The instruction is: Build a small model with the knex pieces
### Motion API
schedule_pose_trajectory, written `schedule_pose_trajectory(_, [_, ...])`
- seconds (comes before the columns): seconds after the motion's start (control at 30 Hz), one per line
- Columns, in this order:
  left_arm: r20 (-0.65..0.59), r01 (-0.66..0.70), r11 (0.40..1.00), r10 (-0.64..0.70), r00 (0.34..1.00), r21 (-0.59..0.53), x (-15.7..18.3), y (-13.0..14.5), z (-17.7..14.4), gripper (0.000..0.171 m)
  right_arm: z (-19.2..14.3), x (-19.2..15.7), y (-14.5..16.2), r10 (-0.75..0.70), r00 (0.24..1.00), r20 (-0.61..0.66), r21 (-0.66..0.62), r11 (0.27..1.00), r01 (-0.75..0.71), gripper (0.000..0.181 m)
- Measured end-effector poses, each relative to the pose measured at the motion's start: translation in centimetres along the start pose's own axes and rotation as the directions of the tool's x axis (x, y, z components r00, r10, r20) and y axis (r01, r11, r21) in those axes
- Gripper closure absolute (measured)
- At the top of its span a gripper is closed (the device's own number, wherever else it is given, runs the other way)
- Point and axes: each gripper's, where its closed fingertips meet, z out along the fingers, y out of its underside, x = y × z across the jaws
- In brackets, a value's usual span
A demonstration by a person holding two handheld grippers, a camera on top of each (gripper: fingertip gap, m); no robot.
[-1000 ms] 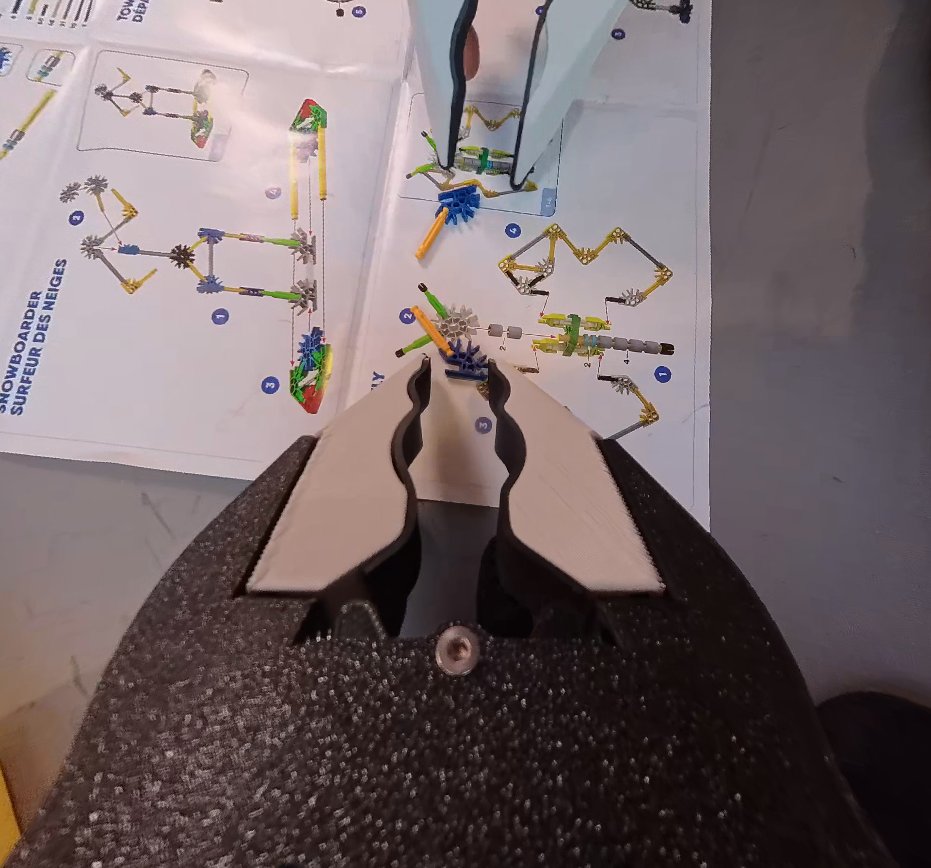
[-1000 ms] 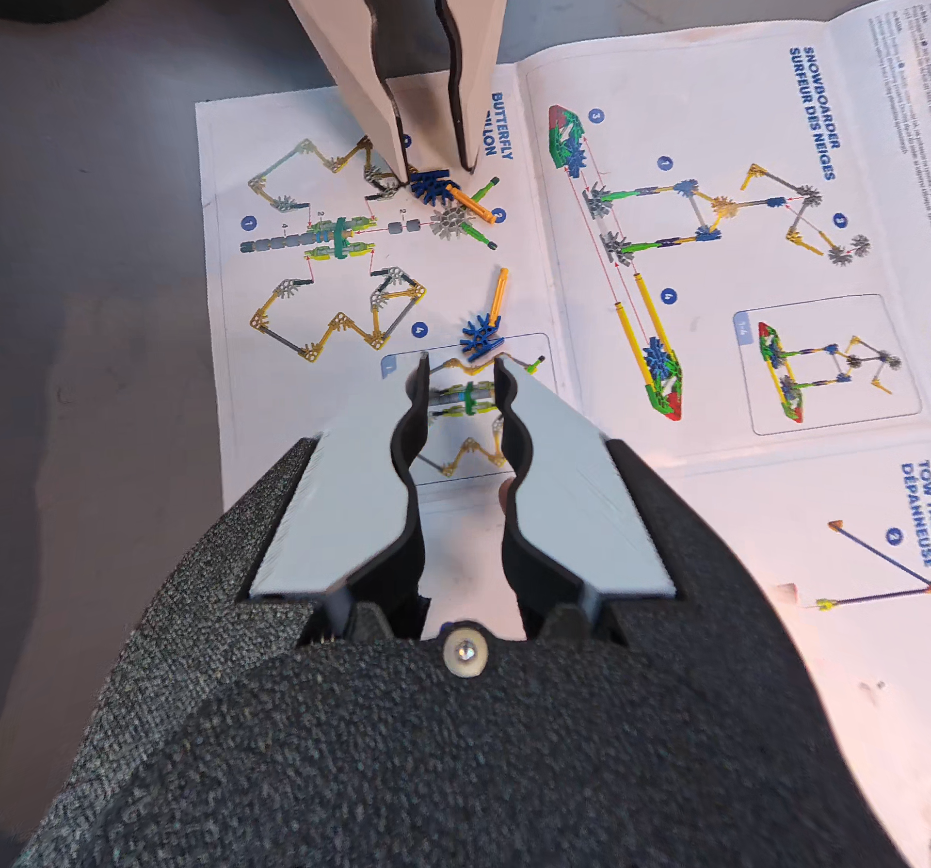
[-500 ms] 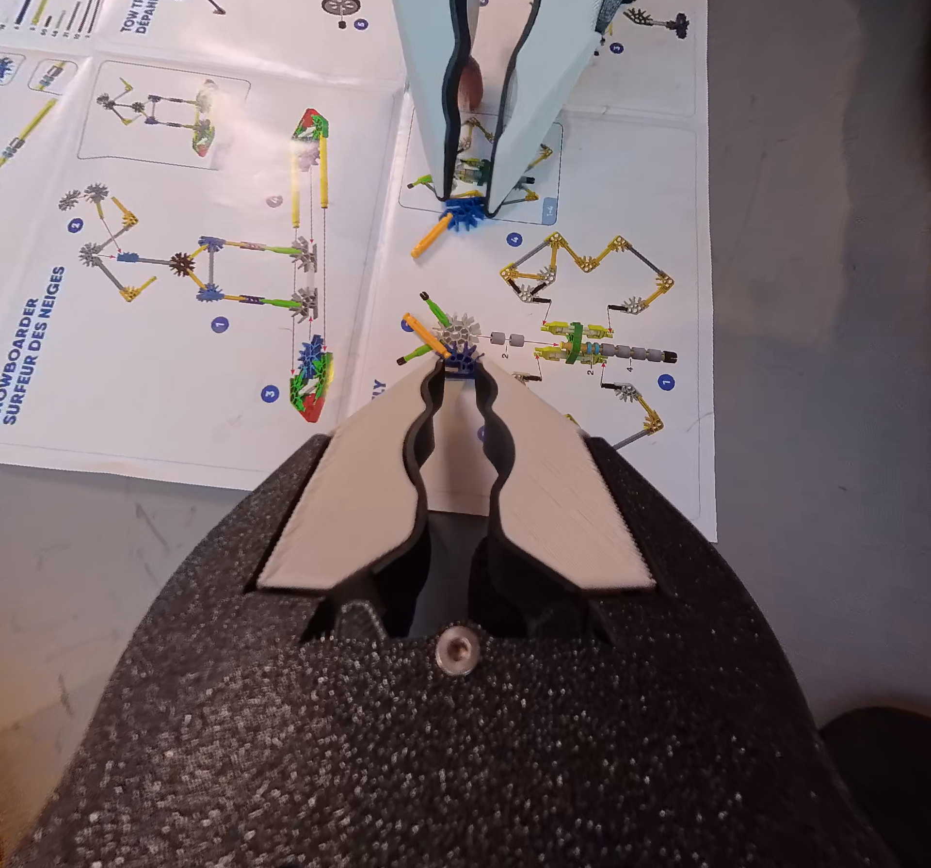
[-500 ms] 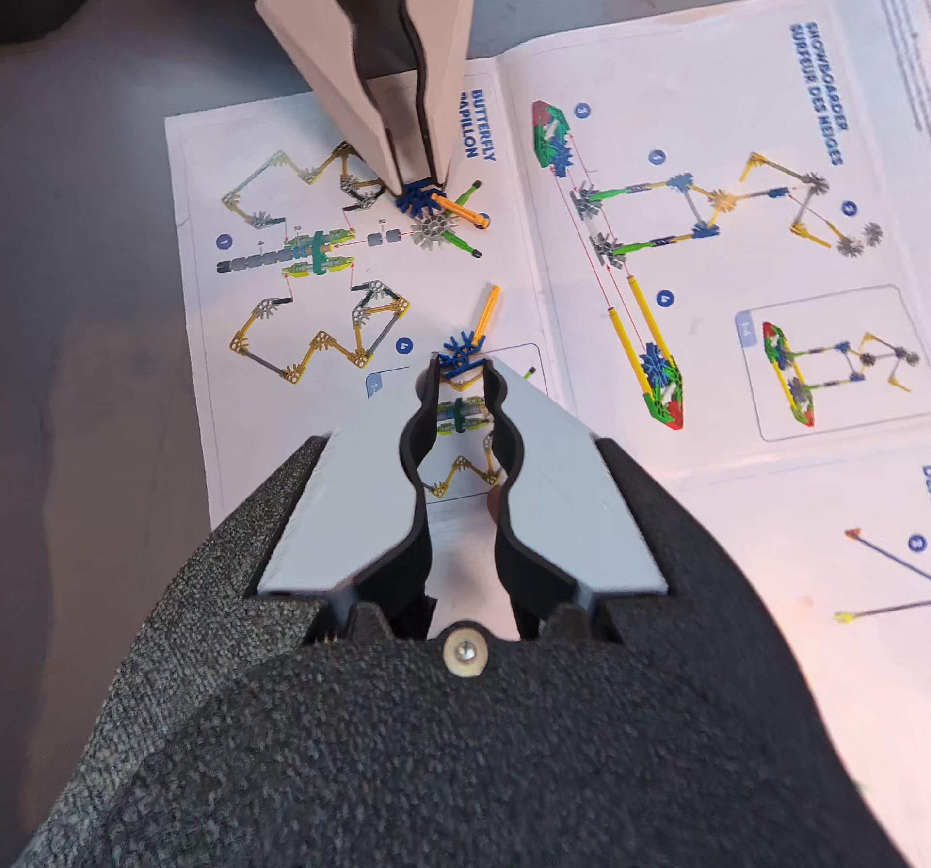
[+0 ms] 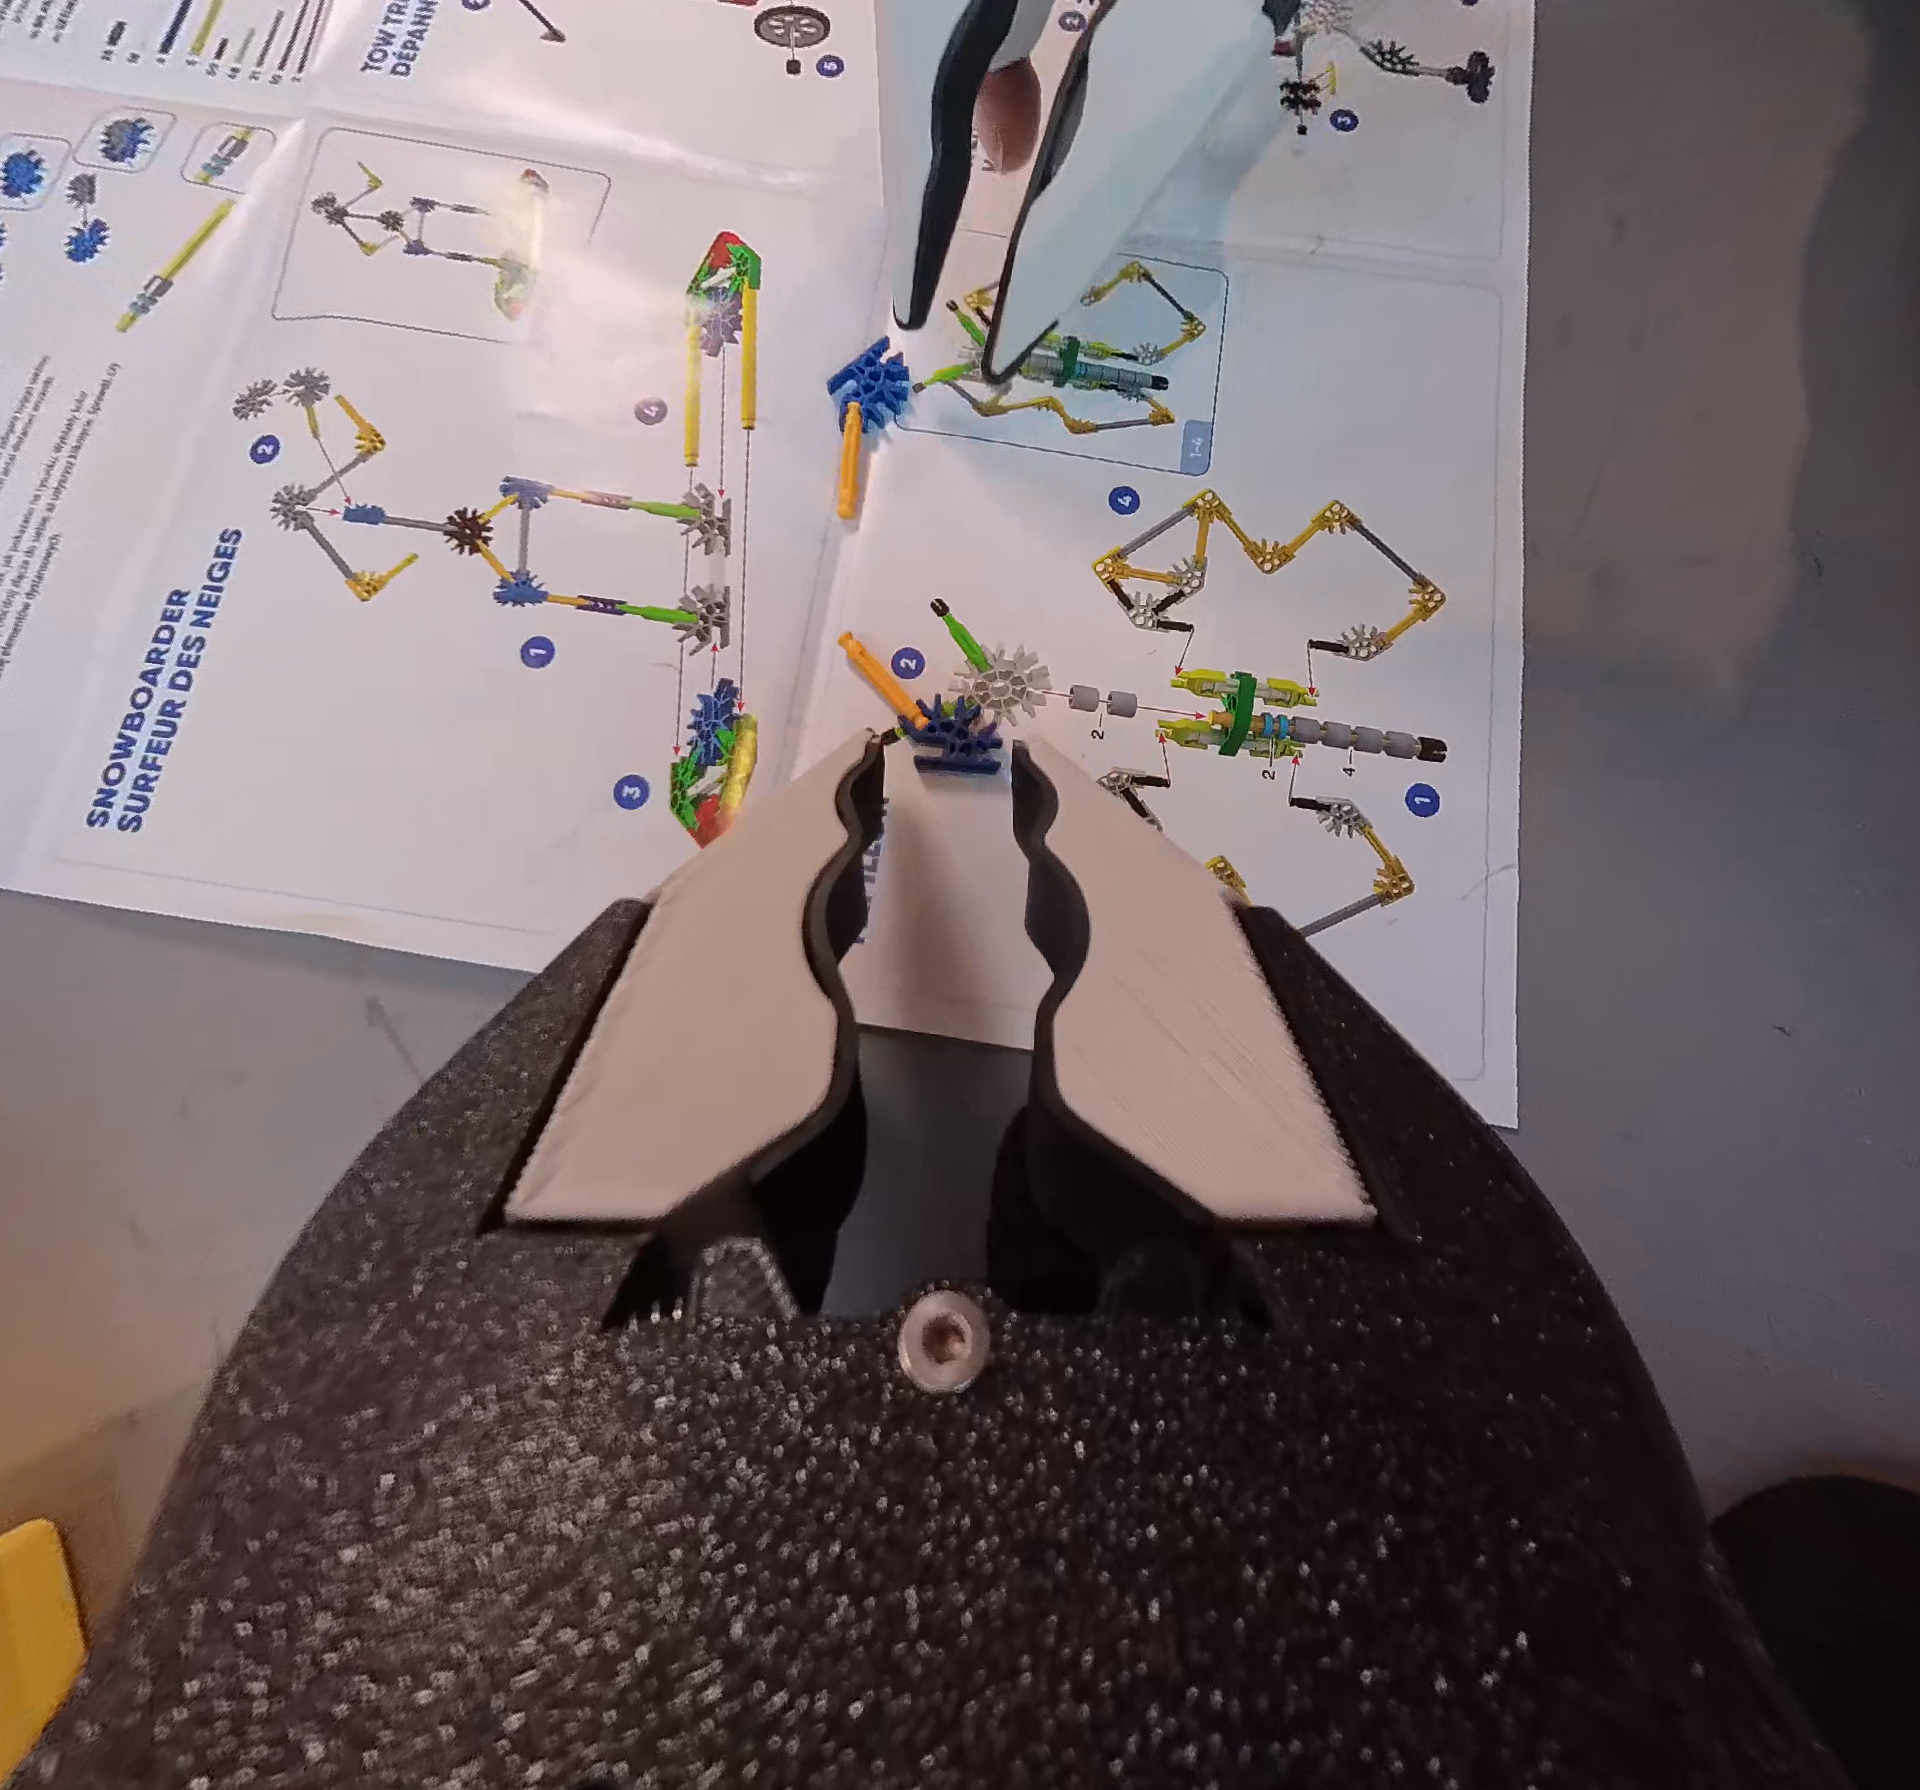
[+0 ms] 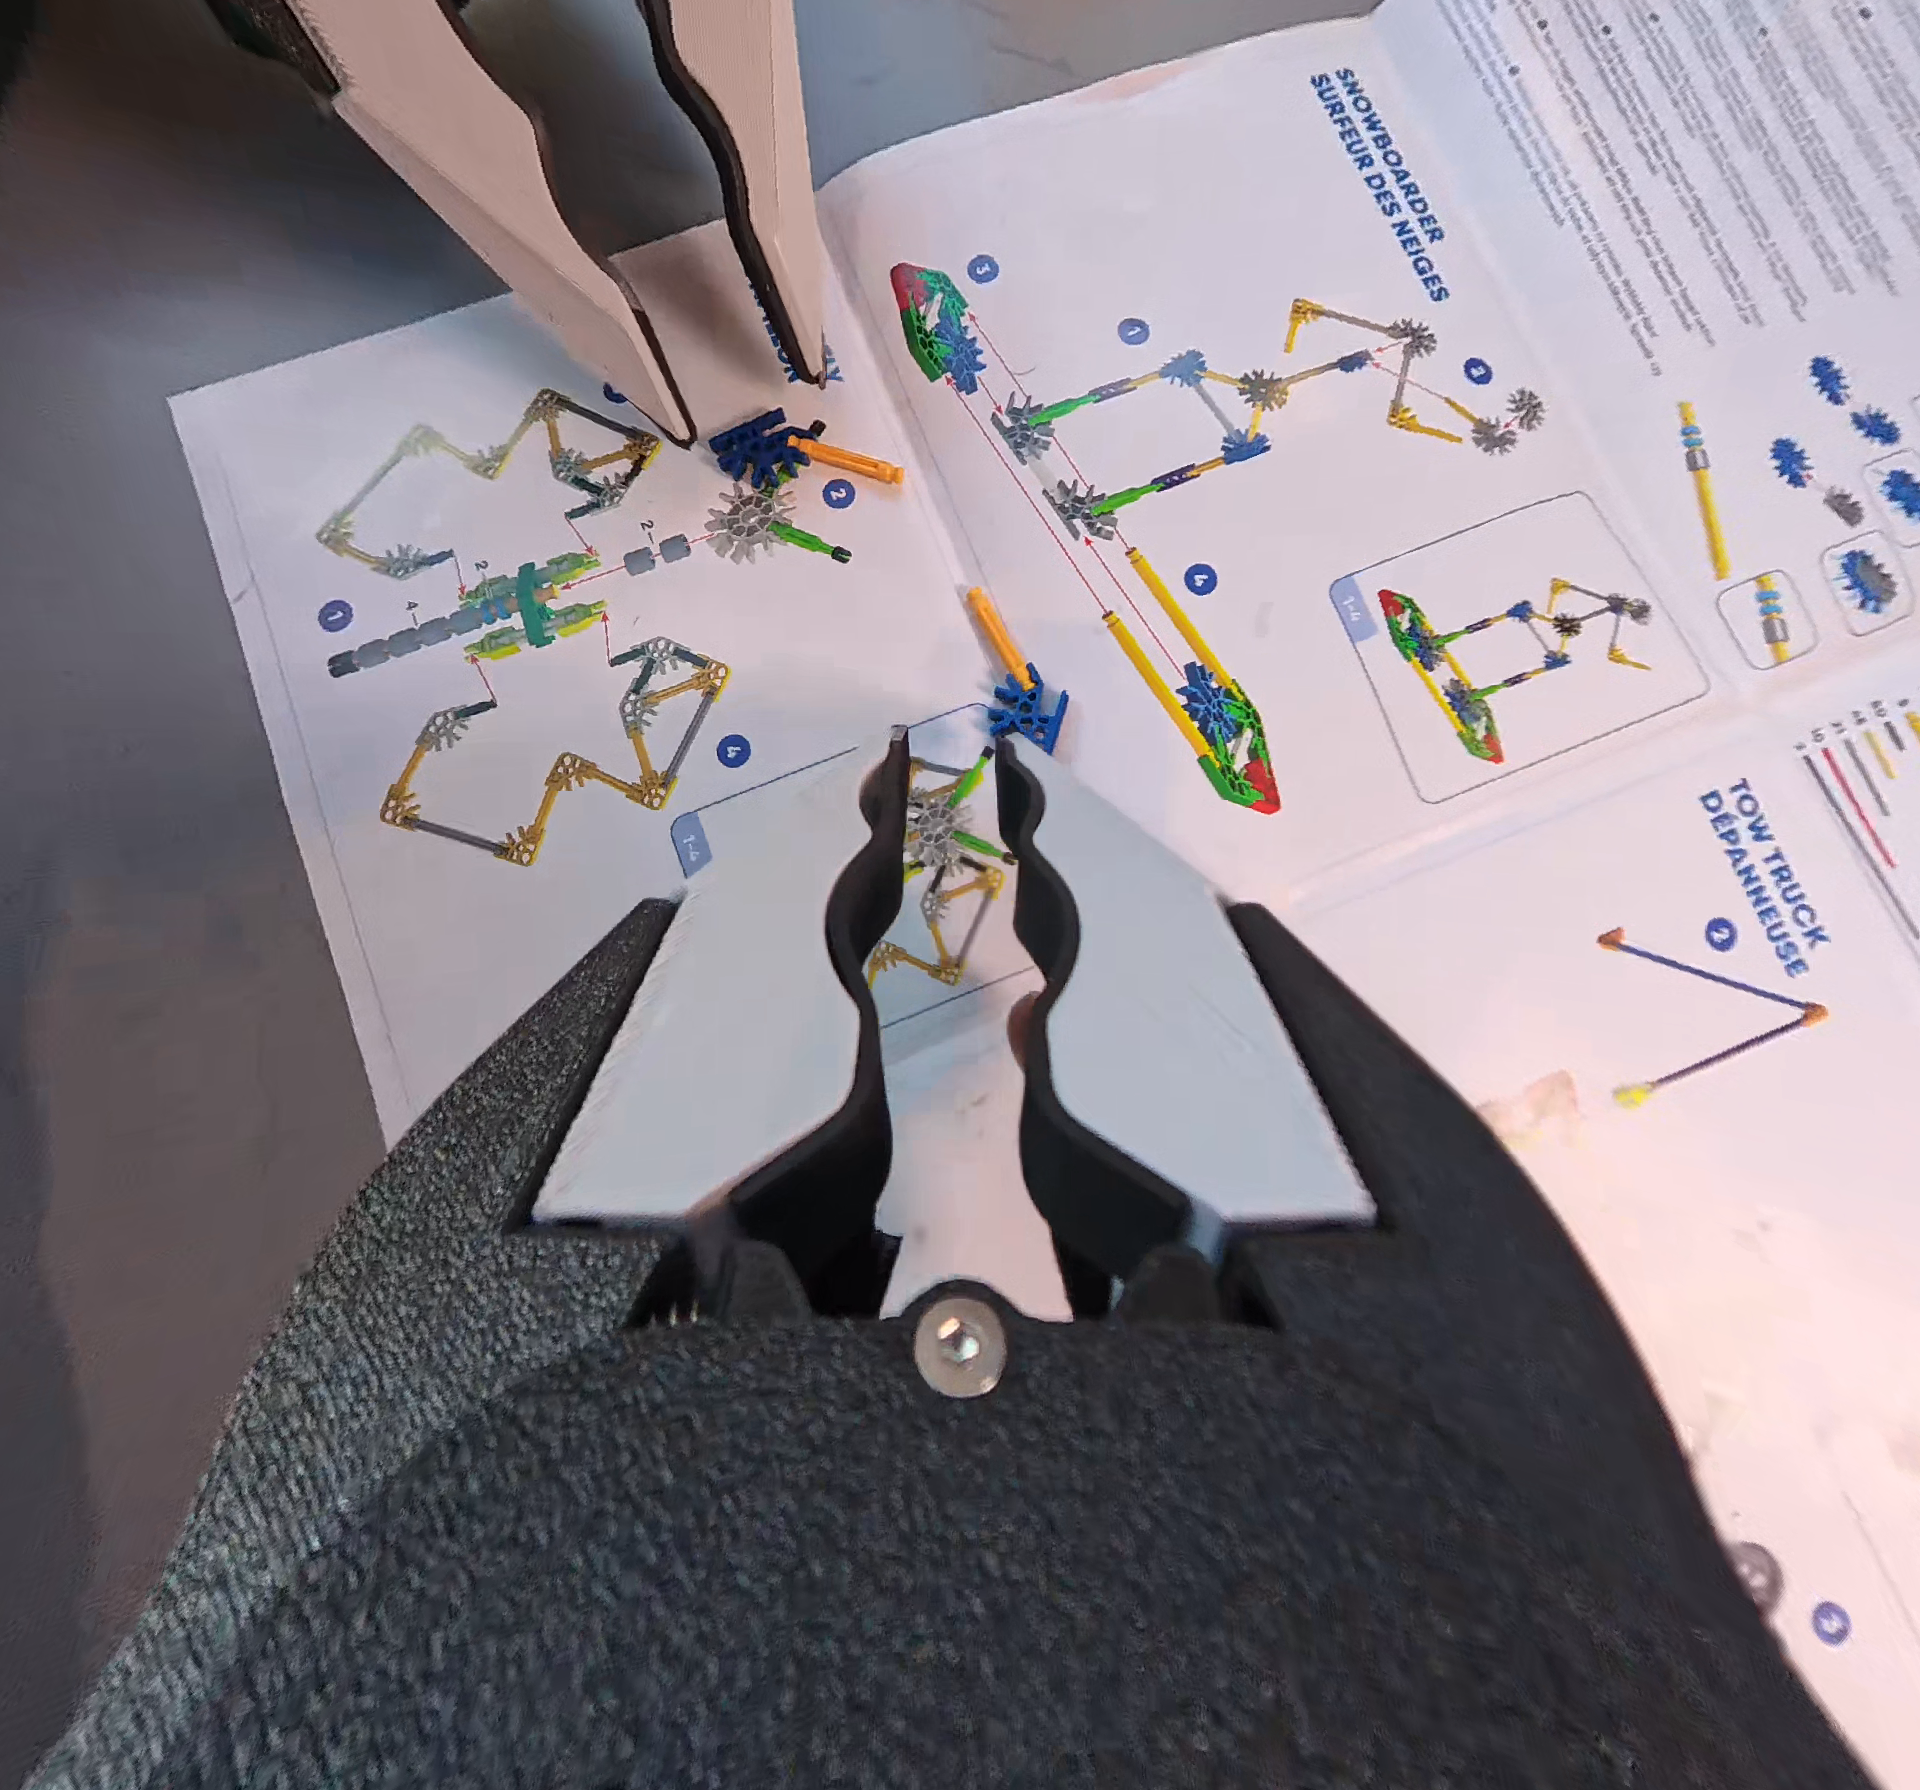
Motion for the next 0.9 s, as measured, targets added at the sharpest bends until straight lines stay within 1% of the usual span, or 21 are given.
schedule_pose_trajectory(0.07, [-0.001,0.001,1.000,-0.001,1.000,-0.009,0.1,0.2,0.1,0.146,-0.5,-0.1,0.0,-0.090,0.994,0.057,0.000,0.996,0.090,0.164])
schedule_pose_trajectory(0.13, [0.000,-0.001,1.000,0.001,1.000,-0.021,0.2,0.3,0.3,0.146,-0.4,0.8,0.0,-0.187,0.981,0.055,0.012,0.982,0.186,0.160])
schedule_pose_trajectory(0.17, [0.003,-0.005,1.000,0.005,1.000,-0.029,0.1,0.4,0.5,0.147,-0.2,1.1,0.1,-0.206,0.976,0.069,0.008,0.978,0.206,0.158])
schedule_pose_trajectory(0.3, [-0.002,-0.001,0.999,0.001,1.000,-0.032,0.2,0.5,0.7,0.148,1.0,0.8,-0.1,-0.215,0.962,0.171,0.013,0.976,0.216,0.156])
schedule_pose_trajectory(0.4, [-0.004,0.006,1.000,-0.006,1.000,-0.021,0.2,0.5,0.6,0.149,1.3,0.9,0.1,-0.228,0.954,0.196,-0.031,0.971,0.238,0.157])
schedule_pose_trajectory(0.53, [-0.006,0.009,1.000,-0.009,1.000,-0.013,0.2,0.6,0.6,0.149,0.8,0.0,0.6,-0.190,0.954,0.232,-0.074,0.974,0.213,0.158])
schedule_pose_trajectory(0.63, [-0.010,0.011,1.000,-0.011,1.000,-0.007,0.2,0.7,0.5,0.149,-0.1,-1.6,1.1,-0.203,0.934,0.293,-0.070,0.970,0.232,0.157])
schedule_pose_trajectory(0.7, [-0.012,0.010,1.000,-0.010,1.000,-0.005,0.2,0.7,0.5,0.149,-0.4,-1.6,1.0,-0.216,0.929,0.302,-0.056,0.968,0.243,0.157])
schedule_pose_trajectory(0.77, [-0.011,0.007,1.000,-0.007,1.000,-0.003,0.2,0.7,0.4,0.149,-0.4,-0.8,0.7,-0.228,0.931,0.285,-0.042,0.967,0.250,0.157])
schedule_pose_trajectory(0.9, [-0.008,0.008,1.000,-0.008,1.000,-0.004,0.2,0.7,0.5,0.149,0.5,-0.1,0.8,-0.259,0.924,0.281,-0.063,0.956,0.287,0.157])
